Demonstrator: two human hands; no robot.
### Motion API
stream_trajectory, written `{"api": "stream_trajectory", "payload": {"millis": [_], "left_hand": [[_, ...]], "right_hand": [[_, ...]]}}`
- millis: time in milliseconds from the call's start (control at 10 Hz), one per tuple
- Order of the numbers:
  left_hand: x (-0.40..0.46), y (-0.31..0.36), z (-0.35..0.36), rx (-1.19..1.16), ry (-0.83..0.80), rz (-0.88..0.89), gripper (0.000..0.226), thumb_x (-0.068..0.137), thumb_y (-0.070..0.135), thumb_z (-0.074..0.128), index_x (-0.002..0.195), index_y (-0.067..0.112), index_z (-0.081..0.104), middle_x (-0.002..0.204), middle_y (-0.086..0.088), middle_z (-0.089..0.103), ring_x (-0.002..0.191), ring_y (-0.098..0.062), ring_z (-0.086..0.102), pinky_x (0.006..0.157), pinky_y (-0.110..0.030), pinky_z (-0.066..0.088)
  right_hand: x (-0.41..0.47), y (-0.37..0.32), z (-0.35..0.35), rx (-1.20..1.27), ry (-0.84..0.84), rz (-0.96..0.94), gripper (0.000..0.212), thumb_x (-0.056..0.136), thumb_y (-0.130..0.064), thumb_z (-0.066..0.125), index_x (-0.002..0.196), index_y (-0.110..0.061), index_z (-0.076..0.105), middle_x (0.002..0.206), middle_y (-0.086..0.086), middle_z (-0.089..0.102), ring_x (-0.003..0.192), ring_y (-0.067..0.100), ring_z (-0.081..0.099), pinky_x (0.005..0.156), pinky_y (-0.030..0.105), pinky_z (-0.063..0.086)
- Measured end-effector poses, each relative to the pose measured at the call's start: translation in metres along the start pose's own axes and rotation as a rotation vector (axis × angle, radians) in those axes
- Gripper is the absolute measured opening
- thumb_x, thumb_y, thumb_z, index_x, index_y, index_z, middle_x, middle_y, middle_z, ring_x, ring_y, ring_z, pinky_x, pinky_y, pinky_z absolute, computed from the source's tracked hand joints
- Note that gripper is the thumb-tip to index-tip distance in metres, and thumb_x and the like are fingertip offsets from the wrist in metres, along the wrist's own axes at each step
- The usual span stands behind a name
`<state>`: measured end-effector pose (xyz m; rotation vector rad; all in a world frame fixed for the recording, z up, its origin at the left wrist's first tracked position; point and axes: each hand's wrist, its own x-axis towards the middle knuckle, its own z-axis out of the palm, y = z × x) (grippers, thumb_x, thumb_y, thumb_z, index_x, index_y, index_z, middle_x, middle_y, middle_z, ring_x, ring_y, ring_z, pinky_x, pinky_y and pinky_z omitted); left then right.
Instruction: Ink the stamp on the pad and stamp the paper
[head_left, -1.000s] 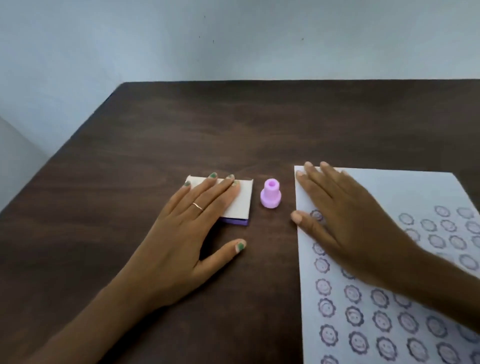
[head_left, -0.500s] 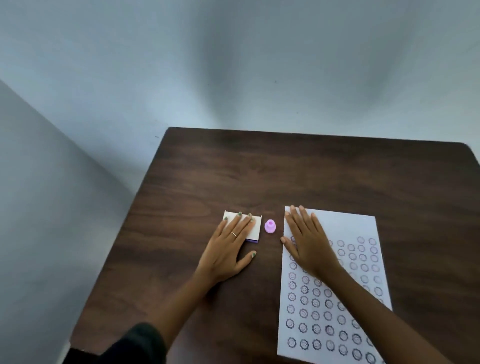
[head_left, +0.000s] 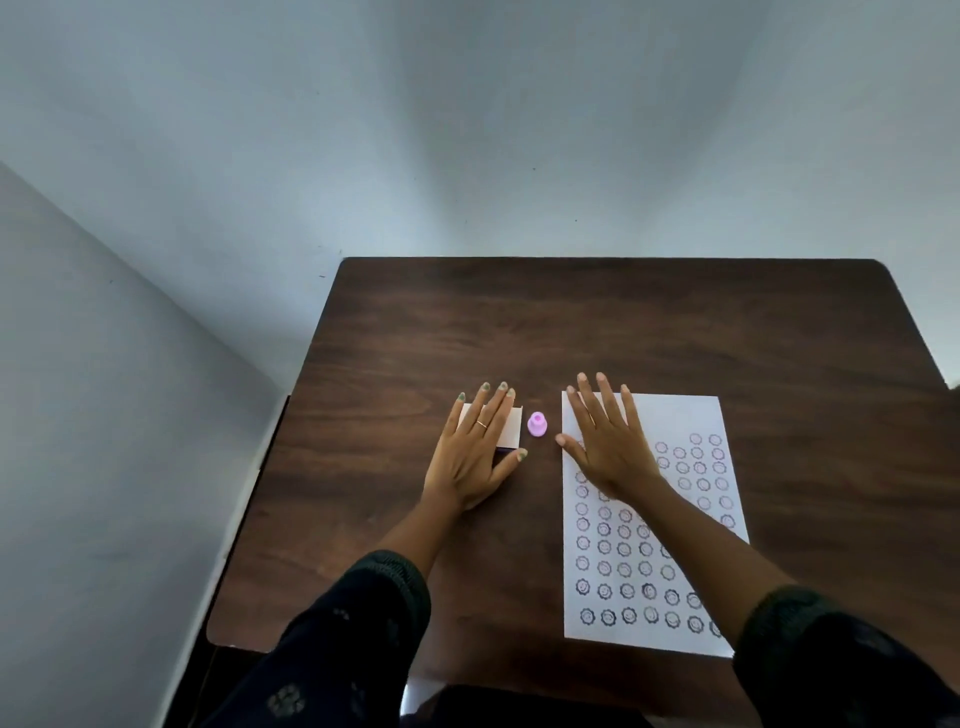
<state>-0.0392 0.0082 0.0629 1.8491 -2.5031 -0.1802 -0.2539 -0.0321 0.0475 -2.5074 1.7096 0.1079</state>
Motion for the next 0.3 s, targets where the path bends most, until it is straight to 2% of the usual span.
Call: {"api": "stream_trajectory", "payload": {"millis": [100, 300], "left_hand": [[0.022, 0.004, -0.023, 0.029, 0.038, -0.008, 0.071, 0.094, 0.055, 0.021, 0.151, 0.013, 0.009, 0.16, -0.004, 0.011, 0.148, -0.021, 0.004, 0.12, -0.04, -0.002], [0.091, 0.012, -0.093, 0.082, 0.24, 0.022, 0.072, 0.095, 0.055, 0.022, 0.151, 0.012, 0.009, 0.16, -0.006, 0.012, 0.148, -0.024, 0.007, 0.12, -0.042, 0.002]], "right_hand": [[0.006, 0.0, -0.027, 0.021, 0.081, 0.02, 0.068, 0.089, -0.056, 0.02, 0.142, -0.013, 0.022, 0.153, 0.012, 0.022, 0.141, 0.032, 0.015, 0.114, 0.051, 0.011], [0.041, 0.018, -0.097, 0.01, 0.278, 0.059, 0.069, 0.091, -0.054, 0.014, 0.144, -0.01, 0.009, 0.155, 0.014, 0.01, 0.142, 0.032, 0.003, 0.116, 0.048, 0.008]]}}
